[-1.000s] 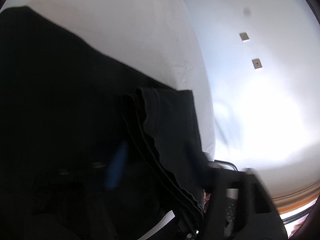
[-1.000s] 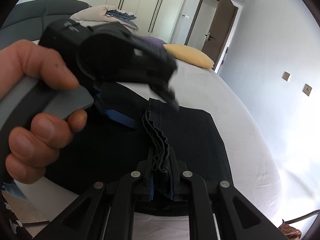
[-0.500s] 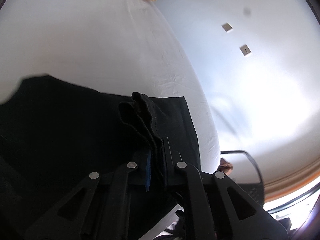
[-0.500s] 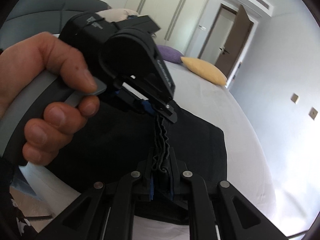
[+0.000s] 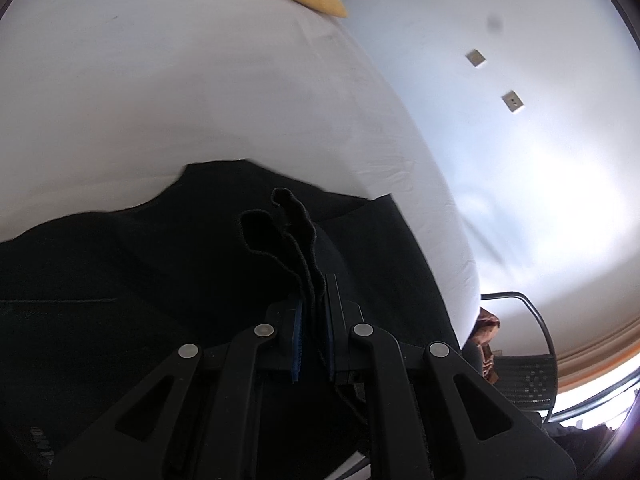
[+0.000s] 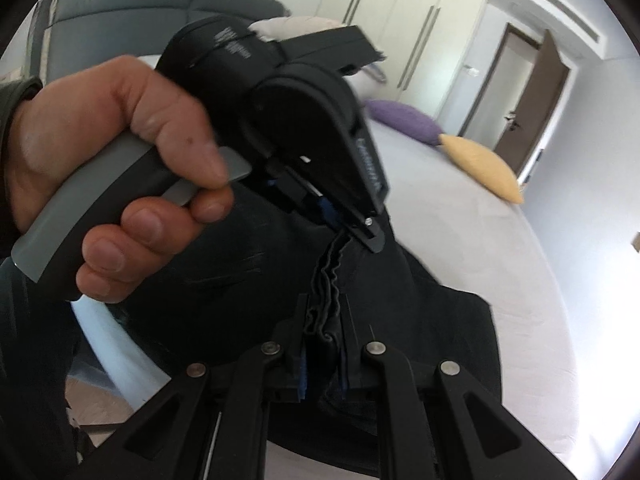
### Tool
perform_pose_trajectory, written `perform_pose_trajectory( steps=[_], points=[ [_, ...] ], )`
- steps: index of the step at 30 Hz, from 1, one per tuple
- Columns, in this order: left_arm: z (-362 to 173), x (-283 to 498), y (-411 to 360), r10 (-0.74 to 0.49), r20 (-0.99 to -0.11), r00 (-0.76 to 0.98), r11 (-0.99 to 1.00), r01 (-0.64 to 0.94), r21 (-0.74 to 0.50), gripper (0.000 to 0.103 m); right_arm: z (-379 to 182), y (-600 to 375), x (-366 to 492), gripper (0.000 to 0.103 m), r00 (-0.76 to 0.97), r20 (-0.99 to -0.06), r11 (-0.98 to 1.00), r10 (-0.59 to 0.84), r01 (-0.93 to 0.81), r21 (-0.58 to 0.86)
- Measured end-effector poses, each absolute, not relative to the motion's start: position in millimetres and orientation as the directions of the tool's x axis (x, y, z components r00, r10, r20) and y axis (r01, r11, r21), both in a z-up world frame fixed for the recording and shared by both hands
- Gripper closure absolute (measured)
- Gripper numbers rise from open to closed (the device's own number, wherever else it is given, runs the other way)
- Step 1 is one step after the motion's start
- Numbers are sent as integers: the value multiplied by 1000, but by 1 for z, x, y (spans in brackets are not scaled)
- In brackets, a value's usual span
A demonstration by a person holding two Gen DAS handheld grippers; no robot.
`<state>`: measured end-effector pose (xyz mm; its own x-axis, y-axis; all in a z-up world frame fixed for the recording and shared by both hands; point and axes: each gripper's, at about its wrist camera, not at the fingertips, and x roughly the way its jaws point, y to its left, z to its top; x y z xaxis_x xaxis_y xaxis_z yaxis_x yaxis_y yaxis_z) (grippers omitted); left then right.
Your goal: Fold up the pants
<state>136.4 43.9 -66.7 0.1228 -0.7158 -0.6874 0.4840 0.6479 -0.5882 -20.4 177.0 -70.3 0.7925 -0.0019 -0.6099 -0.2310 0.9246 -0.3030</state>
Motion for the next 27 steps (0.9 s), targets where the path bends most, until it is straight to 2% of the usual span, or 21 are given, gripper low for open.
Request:
perform_pose_trajectory(
  steps=[13,18,20,24,27],
  points=[
    [-115,165,78,-694,-708,131,692,395,-604,95,-100,175,12,88,714,-700,896,22,-325,-304],
    [-118,168,71,-668,-729,146,717,389,-579,91,-105,165,23,74,693,-718,902,65,-349,-254],
    [-116,170,74,-657,-738,156,727,390,-565,90,-106,165,24,55,672,-732,906,114,-372,-200],
    [-102,168,81,-608,-767,204,766,404,-500,88,-103,149,15,52,662,-732,913,163,-383,-143],
    [-91,166,88,-518,-809,277,830,392,-397,88,-100,128,6,52,625,-740,920,250,-390,-18]
  ],
)
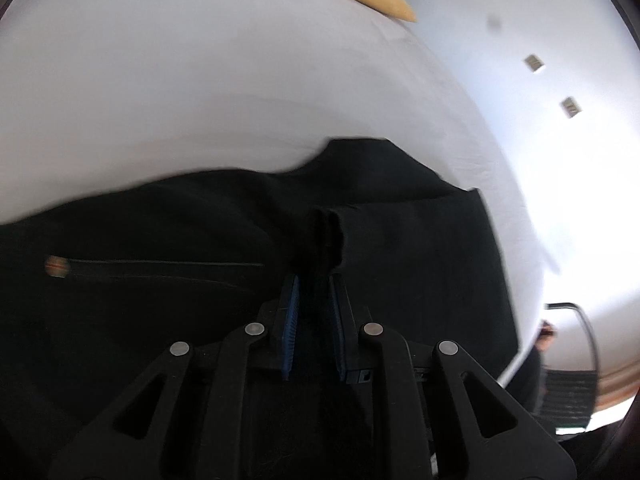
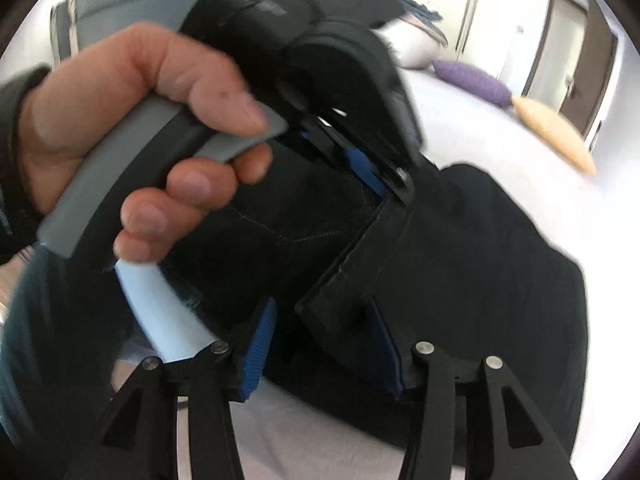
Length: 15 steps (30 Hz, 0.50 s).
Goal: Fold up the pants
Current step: 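Release the hem with the right gripper while the left gripper grasps the waistband again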
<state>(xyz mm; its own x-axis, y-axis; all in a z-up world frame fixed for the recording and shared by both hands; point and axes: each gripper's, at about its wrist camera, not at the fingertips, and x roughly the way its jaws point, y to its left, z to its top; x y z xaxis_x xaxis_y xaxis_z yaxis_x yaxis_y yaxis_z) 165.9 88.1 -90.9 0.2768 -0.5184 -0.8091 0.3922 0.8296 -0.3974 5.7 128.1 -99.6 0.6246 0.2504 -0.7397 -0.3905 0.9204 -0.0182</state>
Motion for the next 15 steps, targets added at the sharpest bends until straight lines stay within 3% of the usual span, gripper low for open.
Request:
perform_pose_trajectory(
  steps=[6,10,15],
  points=[
    [-65,136,80,-426,-805,413,869,435,-236,88,-71,49,-13,53,591,-653,879,474,-365,308],
    [-69,97,44,-376,-810,449,858,499,-122,88,-60,-23,3,68,611,-586,840,533,-301,451],
    [-105,79,19,-292,-845,448,856,516,-22,88,-70,-97,38,72,628,-524,755,576,-161,636]
  ],
)
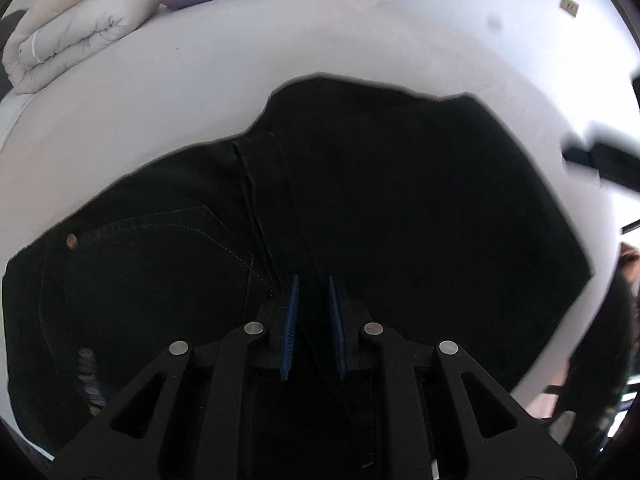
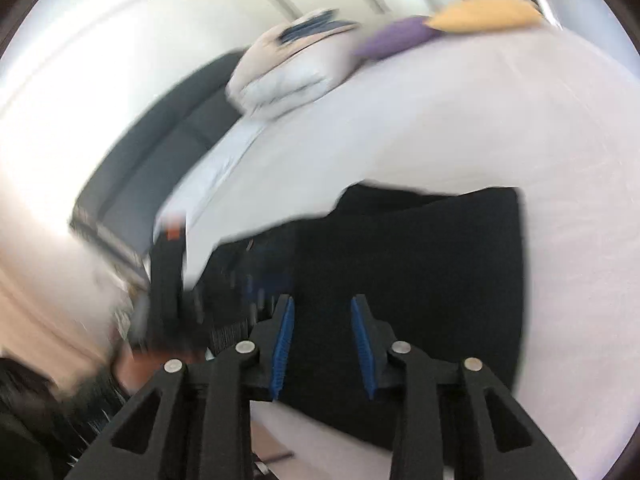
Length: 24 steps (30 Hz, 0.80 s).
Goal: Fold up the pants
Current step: 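Release the hem with the right gripper while the left gripper grasps the waistband again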
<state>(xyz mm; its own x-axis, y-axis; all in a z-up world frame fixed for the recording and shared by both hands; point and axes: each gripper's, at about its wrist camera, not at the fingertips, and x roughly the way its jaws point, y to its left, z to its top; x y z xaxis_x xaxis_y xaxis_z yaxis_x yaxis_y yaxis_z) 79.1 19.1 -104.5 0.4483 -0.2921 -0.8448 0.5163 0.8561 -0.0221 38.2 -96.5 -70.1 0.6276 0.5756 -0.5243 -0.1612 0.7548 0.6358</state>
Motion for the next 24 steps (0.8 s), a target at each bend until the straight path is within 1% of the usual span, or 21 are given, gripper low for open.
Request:
perform_pose_trajectory(
  steps=[4,6,9,10,11,12,13,20,22,24],
  points=[
    [-108,78,19,-300,-839,454,866,499,-39,88,-103,-127,86,72,600,-497,648,627,-47,760],
    [-108,78,19,-301,-840,451,866,499,-43,88,-119,-139,104,72,598,-477,603,644,-13,798],
    [-109,76,17,-289,-840,460,864,503,-22,88,-143,-146,122,73,591,-476,556,652,54,829],
    [-109,74,16,-286,-839,462,864,503,-18,88,-152,-142,127,80,579,-476,540,662,72,838],
    [-110,74,16,-286,-839,463,865,501,-19,88,-156,-144,131,90,569,-489,543,661,87,835],
    [-110,72,14,-288,-838,463,867,498,-23,88,-161,-140,132,92,558,-506,552,658,99,828],
    [-111,70,11,-291,-838,462,868,496,-27,88,-163,-137,130,93,555,-502,550,663,93,830],
    [-115,67,11,-287,-835,469,870,492,-23,88,-158,-120,84,91,492,-526,580,694,53,813],
    [-115,66,12,-285,-834,472,872,489,-20,88,-160,-114,65,87,483,-515,568,708,45,822],
    [-115,68,13,-280,-833,476,872,489,-14,88,-164,-113,43,86,486,-502,555,715,42,831]
  ],
)
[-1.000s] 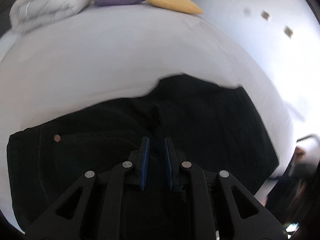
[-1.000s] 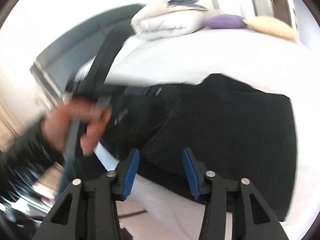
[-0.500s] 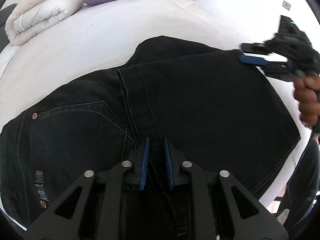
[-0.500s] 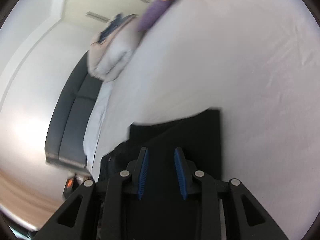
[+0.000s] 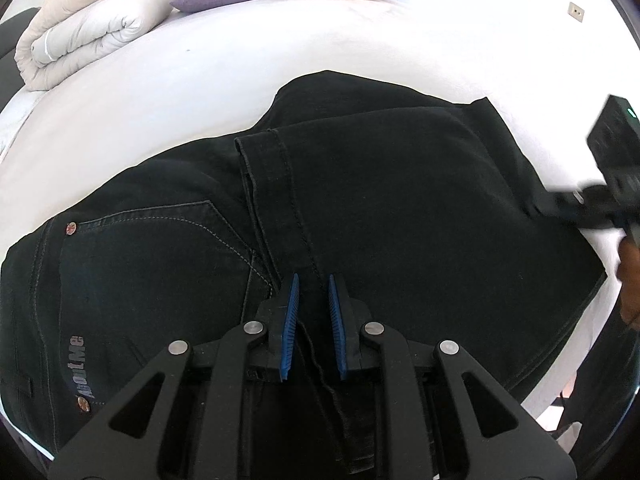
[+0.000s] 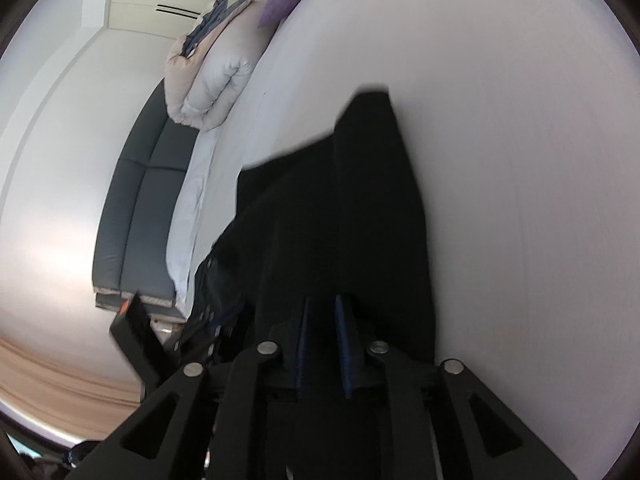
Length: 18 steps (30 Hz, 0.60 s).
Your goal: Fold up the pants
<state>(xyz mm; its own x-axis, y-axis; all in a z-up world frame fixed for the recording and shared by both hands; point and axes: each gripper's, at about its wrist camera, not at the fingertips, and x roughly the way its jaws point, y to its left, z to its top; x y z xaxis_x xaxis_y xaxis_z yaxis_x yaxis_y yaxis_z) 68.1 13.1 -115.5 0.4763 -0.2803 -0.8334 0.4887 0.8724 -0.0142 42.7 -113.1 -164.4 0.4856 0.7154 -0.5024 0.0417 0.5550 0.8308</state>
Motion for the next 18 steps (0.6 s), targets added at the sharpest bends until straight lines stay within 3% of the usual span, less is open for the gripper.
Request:
perform_pose_trajectory(
  steps=[12,17,18],
  points=[
    [-114,61,12,-284,-822,493,877,481,-14,88,-163,-95,-44,82,488,-486,531,725,52,846],
    [-107,56,21,-307,-814,493,886,461,-55,87,-148,-86,-56,43,497,-489,554,717,19,832],
    [-104,54,26,-318,-811,491,890,450,-76,87,-141,-84,-57,41,507,-471,548,722,-2,836]
  ],
)
